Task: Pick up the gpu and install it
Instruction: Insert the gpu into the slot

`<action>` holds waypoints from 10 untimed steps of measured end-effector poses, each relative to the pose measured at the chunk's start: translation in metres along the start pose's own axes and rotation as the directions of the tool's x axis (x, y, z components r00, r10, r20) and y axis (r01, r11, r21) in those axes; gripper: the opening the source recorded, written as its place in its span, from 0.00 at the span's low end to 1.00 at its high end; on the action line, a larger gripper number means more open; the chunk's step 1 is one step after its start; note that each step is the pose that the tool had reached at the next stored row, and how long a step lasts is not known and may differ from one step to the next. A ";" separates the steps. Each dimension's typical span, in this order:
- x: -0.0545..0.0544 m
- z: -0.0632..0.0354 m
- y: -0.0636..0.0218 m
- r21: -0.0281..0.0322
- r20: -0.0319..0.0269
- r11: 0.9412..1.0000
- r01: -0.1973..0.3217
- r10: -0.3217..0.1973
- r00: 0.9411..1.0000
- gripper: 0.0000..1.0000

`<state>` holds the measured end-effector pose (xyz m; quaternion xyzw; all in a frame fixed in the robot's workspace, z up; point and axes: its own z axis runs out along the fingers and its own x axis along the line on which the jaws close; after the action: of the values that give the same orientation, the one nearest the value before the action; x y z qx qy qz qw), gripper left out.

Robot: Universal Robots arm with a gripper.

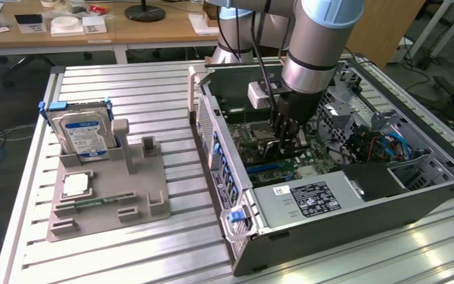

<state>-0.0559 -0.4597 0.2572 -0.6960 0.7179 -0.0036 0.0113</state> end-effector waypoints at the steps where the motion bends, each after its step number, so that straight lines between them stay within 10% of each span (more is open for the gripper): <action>1: 0.000 0.0000 0.0000 0.000 0.000 1.000 0.000 0.000 1.000 0.28; 10: 0.000 0.0050 0.0017 0.000 0.000 1.000 0.000 0.000 1.000 0.28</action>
<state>-0.0575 -0.4601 0.2521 -0.6961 0.7178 -0.0035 0.0115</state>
